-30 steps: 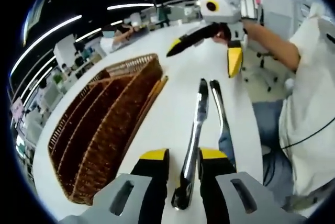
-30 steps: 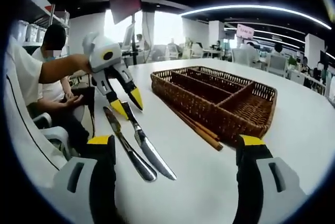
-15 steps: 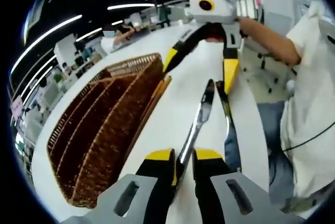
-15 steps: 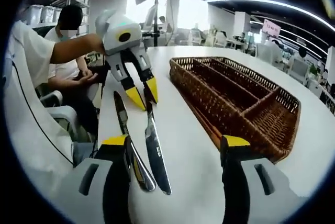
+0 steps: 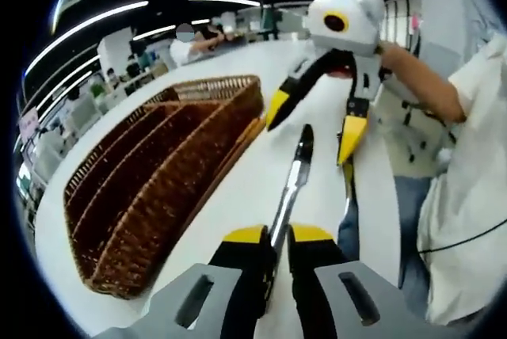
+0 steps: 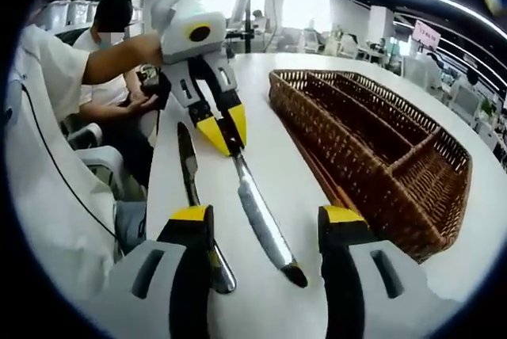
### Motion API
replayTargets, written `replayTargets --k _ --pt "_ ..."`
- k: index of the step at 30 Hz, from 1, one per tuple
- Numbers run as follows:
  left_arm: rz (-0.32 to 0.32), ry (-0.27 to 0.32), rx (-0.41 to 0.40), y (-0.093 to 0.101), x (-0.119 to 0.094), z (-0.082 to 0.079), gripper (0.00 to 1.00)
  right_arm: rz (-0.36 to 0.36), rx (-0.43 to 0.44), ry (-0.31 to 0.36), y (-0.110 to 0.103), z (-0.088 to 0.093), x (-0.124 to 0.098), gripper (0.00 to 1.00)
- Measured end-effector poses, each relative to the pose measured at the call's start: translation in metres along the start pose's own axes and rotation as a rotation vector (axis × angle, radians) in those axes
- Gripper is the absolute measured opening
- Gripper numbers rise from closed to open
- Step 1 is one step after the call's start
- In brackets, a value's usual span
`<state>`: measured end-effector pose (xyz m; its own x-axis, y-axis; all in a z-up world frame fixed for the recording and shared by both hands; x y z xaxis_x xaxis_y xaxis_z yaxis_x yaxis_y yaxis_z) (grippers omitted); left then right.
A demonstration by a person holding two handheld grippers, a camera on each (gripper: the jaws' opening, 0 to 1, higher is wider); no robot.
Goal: Arrange the knives, forks, and spoons in their matching storage slots by inserting each utensil handle-first until every utensil is classified and aligned in the correct compartment
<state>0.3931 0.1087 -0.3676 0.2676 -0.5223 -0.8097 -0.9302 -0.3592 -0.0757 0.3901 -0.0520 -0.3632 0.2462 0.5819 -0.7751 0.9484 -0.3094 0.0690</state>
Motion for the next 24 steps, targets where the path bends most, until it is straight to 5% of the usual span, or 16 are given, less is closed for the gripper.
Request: replayTargets --k 4,14,24 --pt "0.004 0.005 0.003 0.001 0.0 0.0 0.1 -0.032 -0.035 -0.049 0.001 0.001 0.004 0.38" --pt "0.016 0.016 0.056 -0.001 0.0 0.0 0.11 -0.064 -0.091 -0.09 0.016 -0.001 0.01 0.31" --pt "0.03 0.005 0.057 -0.01 0.004 0.0 0.14 -0.17 -0.171 -0.204 0.017 -0.007 0.01 0.16"
Point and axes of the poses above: the point that each gripper's makers call its tool centre point, and the gripper's own axes: x roughly forward along the fingers, y roughly to its right, z roughly out of its underside, the point moved 6 cm from there along -x, roughly backward along the fingers, and after that the axes turned 14 degrees about -y, right-handed, at the moved point
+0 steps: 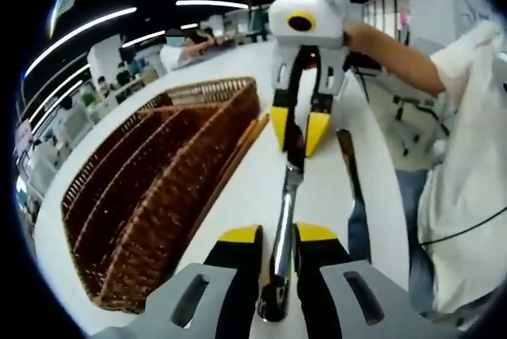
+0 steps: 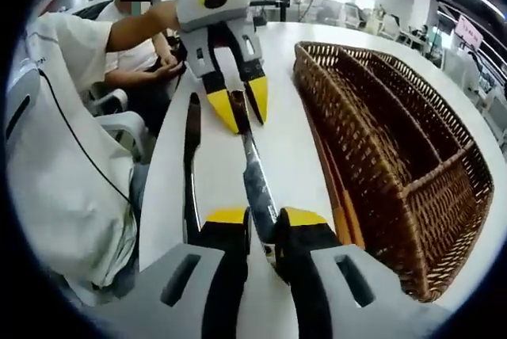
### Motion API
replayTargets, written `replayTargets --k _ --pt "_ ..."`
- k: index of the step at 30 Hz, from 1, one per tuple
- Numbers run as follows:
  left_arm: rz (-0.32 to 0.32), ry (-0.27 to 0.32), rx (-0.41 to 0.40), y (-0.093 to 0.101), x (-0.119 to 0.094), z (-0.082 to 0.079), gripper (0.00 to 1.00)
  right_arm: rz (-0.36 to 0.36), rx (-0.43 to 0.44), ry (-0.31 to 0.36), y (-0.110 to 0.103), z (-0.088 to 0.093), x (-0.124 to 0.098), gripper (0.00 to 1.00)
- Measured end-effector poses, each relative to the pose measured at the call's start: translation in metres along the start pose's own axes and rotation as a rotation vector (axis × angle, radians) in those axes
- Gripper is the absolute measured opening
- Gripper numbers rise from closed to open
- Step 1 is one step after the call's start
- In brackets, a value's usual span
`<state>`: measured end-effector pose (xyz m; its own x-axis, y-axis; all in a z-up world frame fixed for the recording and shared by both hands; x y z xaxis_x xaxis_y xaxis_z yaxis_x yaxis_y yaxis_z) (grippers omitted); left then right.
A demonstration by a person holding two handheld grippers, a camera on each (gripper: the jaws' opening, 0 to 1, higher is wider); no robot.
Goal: Arrange the knives, forks, and spoons in their matching storage slots by inserting each utensil handle-first until every utensil is classified and aligned in the correct compartment
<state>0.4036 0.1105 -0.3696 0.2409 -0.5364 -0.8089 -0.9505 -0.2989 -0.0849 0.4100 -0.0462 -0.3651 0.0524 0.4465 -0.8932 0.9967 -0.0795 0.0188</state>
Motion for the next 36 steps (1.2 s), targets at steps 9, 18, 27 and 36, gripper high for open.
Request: replayTargets --k 9,18,27,36 --pt "0.009 -0.017 0.003 0.002 0.001 0.0 0.13 -0.047 -0.04 -0.111 0.002 -0.007 0.0 0.14" --pt "0.023 -0.052 0.021 0.003 0.003 -0.005 0.11 -0.065 -0.083 -0.235 0.001 -0.014 0.002 0.14" --pt "0.023 -0.058 0.031 0.004 0.002 -0.007 0.12 -0.186 0.077 -0.176 0.008 -0.009 0.002 0.13" --pt "0.04 -0.122 0.068 0.001 0.001 -0.014 0.13 -0.313 0.235 -0.119 0.018 -0.003 0.002 0.12"
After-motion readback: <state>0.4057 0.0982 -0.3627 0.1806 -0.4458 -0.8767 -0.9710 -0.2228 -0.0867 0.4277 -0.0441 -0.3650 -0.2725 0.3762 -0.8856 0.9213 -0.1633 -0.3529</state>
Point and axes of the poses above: the point that each gripper's makers call its tool centre point, and the gripper's own axes: x roughly forward along the fingers, y roughly to its right, z roughly out of its underside, the point moved 6 cm from there along -x, roughly backward along the fingers, and after that the axes turned 14 degrees about -y, right-handed, at the moved point
